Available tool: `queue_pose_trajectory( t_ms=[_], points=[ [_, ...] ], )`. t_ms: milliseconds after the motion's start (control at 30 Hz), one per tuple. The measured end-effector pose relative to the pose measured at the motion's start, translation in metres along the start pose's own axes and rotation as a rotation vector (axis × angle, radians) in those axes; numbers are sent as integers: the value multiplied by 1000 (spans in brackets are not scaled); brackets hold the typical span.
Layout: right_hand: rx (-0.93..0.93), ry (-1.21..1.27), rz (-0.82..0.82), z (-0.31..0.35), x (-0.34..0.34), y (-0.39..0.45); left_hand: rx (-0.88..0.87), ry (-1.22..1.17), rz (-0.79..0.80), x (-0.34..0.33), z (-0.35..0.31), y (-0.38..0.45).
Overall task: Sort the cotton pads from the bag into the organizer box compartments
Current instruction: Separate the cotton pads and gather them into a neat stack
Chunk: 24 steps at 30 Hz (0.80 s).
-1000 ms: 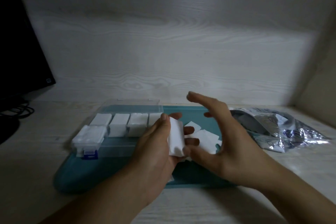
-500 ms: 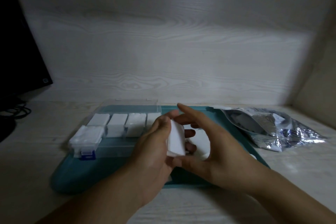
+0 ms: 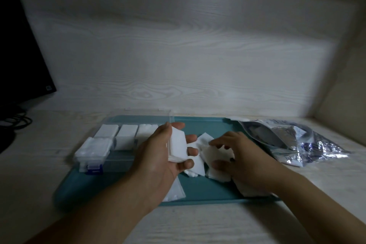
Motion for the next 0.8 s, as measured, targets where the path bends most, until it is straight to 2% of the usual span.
queue_pose_trajectory(
  t_ms=[100, 267, 333, 533, 800],
  points=[
    [-7, 23, -54, 3, 4, 1, -8, 16, 9, 1, 1, 1],
    [42, -19, 37, 8, -4, -3, -24, 40, 5, 1, 3, 2],
    [46, -19, 18, 10, -4, -3, -25, 46, 12, 1, 4, 2],
    [-9, 11, -50, 4, -3, 0, -34, 61, 15, 0, 4, 3],
    [-187, 88, -71, -3, 1, 1, -43, 71, 19, 1, 5, 1]
  ],
)
Point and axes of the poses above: each hand's wrist, its own y-axis towards the middle knuckle, its own x-axis out of the back of the hand, z = x × y, the point moved 3 cm from there along y, towards the middle knuckle, and after that the axes turned 5 degrees about -x, right-handed, at the moved point
